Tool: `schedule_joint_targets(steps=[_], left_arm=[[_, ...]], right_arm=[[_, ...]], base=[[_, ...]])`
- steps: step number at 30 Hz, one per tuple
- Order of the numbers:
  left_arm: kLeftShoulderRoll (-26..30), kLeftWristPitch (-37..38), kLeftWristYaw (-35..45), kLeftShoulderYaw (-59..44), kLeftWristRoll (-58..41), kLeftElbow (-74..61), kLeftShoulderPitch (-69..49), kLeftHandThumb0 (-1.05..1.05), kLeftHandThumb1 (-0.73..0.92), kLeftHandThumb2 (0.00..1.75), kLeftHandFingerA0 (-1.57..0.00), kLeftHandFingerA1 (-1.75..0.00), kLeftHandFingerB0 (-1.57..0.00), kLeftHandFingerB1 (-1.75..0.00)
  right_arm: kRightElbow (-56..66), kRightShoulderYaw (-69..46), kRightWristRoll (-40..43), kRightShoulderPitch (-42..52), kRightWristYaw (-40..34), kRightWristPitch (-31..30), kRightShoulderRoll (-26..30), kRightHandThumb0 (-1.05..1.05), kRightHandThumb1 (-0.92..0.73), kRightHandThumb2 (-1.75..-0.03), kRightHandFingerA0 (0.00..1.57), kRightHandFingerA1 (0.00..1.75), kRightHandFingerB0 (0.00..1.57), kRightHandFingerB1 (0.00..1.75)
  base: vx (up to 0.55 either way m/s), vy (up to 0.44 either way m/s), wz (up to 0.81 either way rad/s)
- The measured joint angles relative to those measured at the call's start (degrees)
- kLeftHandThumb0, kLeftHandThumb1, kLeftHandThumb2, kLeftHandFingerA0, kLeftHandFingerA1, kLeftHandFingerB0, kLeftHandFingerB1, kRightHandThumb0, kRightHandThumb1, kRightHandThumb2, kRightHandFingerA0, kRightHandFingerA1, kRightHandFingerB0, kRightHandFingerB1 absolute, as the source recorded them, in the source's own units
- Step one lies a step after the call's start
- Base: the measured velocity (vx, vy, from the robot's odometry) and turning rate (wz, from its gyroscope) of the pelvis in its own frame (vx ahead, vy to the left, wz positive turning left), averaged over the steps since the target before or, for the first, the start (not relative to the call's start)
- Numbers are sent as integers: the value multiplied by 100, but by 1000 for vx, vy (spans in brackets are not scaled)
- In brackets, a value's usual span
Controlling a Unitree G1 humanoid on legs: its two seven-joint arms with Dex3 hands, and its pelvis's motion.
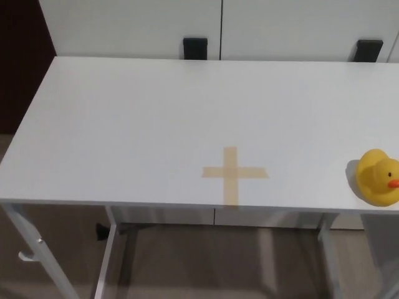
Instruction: The robot uses its right hand to push the yellow duck toy to the center of the white desk.
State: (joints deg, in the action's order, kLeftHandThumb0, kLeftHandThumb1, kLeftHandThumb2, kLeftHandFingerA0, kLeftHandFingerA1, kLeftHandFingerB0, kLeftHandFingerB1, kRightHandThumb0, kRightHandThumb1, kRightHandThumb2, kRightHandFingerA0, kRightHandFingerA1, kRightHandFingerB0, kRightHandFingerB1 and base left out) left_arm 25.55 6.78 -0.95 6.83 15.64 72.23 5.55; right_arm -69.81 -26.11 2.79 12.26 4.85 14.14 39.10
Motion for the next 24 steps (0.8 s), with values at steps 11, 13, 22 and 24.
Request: schedule_joint_targets(steps=[11,13,22,24], left_arm=[[12,156,-45,13,-10,89,36,-21,-36,124,-140,-89,-131,-86],[12,181,-51,12,-9,98,42,-15,-38,126,-138,-89,-127,-86],[-48,221,-64,-19,-11,185,99,-16,-41,129,-140,-85,-135,-83],[-48,225,-67,-1,-7,186,100,-16,-41,129,-140,-85,-135,-83]], right_arm=[[408,-1147,796,-1401,409,553,417,-88,-92,-69,24,64,16,48],[712,-1129,849,-1745,439,574,471,-89,-92,-69,26,59,22,47],[1780,-387,856,-3052,584,559,352,-88,-92,-75,24,35,16,30],[2009,-161,844,-3190,612,493,160,-88,-92,-75,24,35,16,30]], base=[[-1,0,-1],[0,0,0],[5,2,3],[0,0,0]])
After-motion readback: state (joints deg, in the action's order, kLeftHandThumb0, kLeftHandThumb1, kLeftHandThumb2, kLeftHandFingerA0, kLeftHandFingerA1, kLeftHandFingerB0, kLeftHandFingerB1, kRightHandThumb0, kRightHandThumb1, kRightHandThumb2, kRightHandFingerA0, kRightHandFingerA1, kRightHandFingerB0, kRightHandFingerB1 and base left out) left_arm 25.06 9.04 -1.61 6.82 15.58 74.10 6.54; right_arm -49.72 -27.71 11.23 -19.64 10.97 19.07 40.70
